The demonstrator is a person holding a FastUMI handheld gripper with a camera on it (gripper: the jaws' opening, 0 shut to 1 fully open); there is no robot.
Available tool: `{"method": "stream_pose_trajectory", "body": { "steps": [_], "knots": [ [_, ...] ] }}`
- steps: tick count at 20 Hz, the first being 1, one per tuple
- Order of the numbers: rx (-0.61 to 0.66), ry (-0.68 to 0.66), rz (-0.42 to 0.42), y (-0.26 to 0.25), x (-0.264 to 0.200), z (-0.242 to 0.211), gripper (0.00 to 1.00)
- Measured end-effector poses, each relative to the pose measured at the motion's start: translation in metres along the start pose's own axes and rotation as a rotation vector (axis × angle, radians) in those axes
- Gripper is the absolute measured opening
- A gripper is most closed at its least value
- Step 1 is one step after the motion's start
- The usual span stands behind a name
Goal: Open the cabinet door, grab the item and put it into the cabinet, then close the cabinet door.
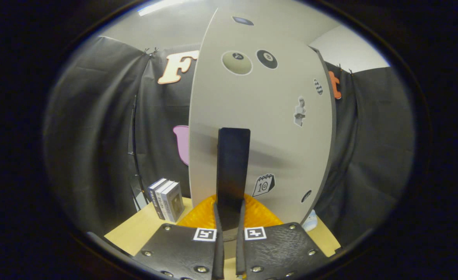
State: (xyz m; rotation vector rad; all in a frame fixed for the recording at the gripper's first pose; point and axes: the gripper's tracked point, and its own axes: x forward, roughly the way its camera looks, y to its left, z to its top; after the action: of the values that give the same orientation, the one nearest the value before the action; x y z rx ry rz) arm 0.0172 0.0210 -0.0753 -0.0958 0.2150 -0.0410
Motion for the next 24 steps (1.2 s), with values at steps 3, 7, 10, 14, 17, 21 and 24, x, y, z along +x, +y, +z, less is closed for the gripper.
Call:
{"method": "stream_pose_trajectory", "body": {
  "steps": [3, 7, 10, 14, 17, 21, 24],
  "knots": [
    [0.007, 0.004, 0.005, -0.002, -0.004, -0.001, 0.12],
    [0.018, 0.001, -0.005, -0.008, -0.010, -0.002, 0.12],
    [0.017, -0.003, -0.014, -0.013, -0.013, -0.003, 0.12],
    [0.009, 0.004, -0.032, -0.021, -0.021, -0.005, 0.12],
    [0.008, 0.012, -0.057, -0.030, -0.030, -0.006, 0.11],
    [-0.009, 0.016, -0.113, -0.047, -0.039, -0.007, 0.11],
    [-0.015, 0.022, -0.175, -0.062, -0.049, -0.007, 0.11]
  ]
}}
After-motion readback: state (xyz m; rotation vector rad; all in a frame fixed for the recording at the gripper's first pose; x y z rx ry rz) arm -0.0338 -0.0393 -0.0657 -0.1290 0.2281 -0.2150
